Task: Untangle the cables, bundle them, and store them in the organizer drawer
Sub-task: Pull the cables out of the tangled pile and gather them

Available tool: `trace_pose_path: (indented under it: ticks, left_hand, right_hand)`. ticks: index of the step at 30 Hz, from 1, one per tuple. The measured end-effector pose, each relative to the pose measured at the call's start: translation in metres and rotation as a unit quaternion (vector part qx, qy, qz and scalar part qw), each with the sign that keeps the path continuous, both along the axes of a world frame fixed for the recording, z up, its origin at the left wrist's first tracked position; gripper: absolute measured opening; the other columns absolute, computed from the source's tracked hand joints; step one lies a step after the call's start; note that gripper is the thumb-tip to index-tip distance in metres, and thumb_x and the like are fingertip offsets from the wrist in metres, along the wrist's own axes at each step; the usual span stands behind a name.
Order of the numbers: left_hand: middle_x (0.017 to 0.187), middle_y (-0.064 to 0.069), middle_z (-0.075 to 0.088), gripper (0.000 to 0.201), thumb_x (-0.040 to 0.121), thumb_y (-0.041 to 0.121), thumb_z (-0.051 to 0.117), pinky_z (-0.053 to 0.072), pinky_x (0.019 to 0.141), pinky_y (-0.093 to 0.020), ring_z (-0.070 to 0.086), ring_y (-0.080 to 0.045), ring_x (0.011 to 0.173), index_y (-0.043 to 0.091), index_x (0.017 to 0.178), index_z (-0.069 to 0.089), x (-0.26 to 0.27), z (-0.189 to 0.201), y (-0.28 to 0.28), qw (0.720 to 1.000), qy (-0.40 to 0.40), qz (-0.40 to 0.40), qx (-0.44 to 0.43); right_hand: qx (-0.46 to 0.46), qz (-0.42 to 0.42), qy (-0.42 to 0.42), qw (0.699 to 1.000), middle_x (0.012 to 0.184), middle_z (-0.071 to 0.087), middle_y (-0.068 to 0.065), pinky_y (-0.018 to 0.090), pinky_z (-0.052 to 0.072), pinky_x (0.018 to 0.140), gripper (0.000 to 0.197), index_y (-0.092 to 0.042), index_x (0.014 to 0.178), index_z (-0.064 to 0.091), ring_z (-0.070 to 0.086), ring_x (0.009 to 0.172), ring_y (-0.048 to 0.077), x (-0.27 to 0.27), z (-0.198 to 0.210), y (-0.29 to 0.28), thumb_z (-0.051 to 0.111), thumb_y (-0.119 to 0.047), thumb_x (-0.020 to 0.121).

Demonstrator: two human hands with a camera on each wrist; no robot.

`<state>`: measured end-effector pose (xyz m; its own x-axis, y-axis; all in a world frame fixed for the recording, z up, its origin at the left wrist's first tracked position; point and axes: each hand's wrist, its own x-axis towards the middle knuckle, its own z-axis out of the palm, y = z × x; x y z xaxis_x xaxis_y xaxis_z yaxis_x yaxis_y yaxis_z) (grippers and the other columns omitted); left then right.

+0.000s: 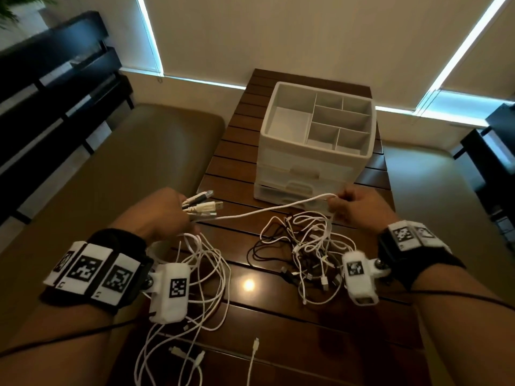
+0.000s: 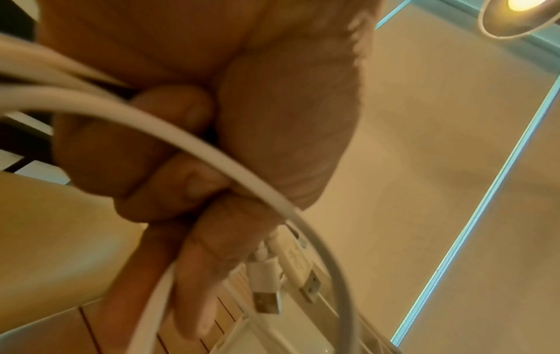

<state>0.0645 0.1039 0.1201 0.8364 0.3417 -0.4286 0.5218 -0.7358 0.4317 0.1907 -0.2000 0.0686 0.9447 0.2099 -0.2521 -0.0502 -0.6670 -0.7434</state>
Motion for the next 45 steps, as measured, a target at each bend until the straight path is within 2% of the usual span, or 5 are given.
trace_pose_path:
  ticks: [3, 9, 16, 29, 45]
  left_hand:
    - [0.072, -0.007, 0.065, 0.015, 0.078, 0.014, 0.077, 0.037, 0.053, -0.026, 0.058, -0.018, 0.064, 0.015, 0.073, 0.063, 0.000, 0.000, -0.004, 1.000, 0.005, -0.005, -0.003]
    - [0.063, 0.002, 0.057, 0.028, 0.077, 0.025, 0.080, 0.032, 0.044, -0.019, 0.053, -0.008, 0.054, 0.021, 0.066, 0.055, 0.001, -0.004, -0.022, 0.999, -0.024, -0.028, -0.008]
    - [0.072, 0.006, 0.069, 0.014, 0.076, 0.036, 0.079, 0.050, 0.061, -0.026, 0.065, -0.008, 0.068, 0.026, 0.076, 0.069, 0.021, -0.013, -0.065, 0.968, -0.201, -0.108, -0.100]
    - [0.065, 0.004, 0.068, 0.017, 0.077, 0.011, 0.078, 0.047, 0.050, -0.016, 0.059, 0.002, 0.051, 0.022, 0.073, 0.066, 0.022, -0.019, -0.073, 0.948, -0.186, -0.091, -0.240]
    - [0.069, -0.003, 0.065, 0.012, 0.076, -0.002, 0.071, 0.041, 0.047, -0.010, 0.051, 0.002, 0.049, 0.009, 0.074, 0.067, 0.012, 0.031, -0.039, 0.945, -0.255, -0.045, -0.198]
  right_hand:
    - [-0.159, 0.058, -0.045, 0.985, 0.082, 0.066, 0.011, 0.036, 0.047, 0.073, 0.047, -0.010, 0.080, 0.060, 0.062, 0.077, 0.027, -0.004, -0.005, 0.002, 0.036, -0.044, 0.100]
    - [0.079, -0.019, 0.060, 0.995, 0.084, 0.069, 0.029, 0.045, 0.056, 0.071, 0.037, -0.003, 0.080, 0.063, 0.066, 0.068, 0.032, -0.012, -0.003, 0.018, 0.043, -0.025, 0.102]
    - [-0.182, 0.211, -0.070, 0.958, 0.102, 0.068, 0.013, 0.035, 0.049, 0.080, 0.020, -0.005, 0.106, 0.064, 0.064, 0.095, 0.029, -0.024, 0.009, 0.052, 0.048, -0.011, 0.096]
    - [0.088, 0.151, -0.016, 0.984, 0.079, 0.070, 0.013, 0.035, 0.056, 0.055, 0.007, -0.017, 0.095, 0.064, 0.069, 0.063, 0.027, -0.032, 0.011, 0.072, 0.062, -0.012, 0.091]
    - [-0.183, 0.209, -0.081, 0.957, 0.082, 0.062, 0.005, 0.033, 0.044, 0.068, 0.013, -0.014, 0.080, 0.055, 0.056, 0.076, 0.023, -0.006, -0.033, 0.025, 0.061, -0.021, 0.090]
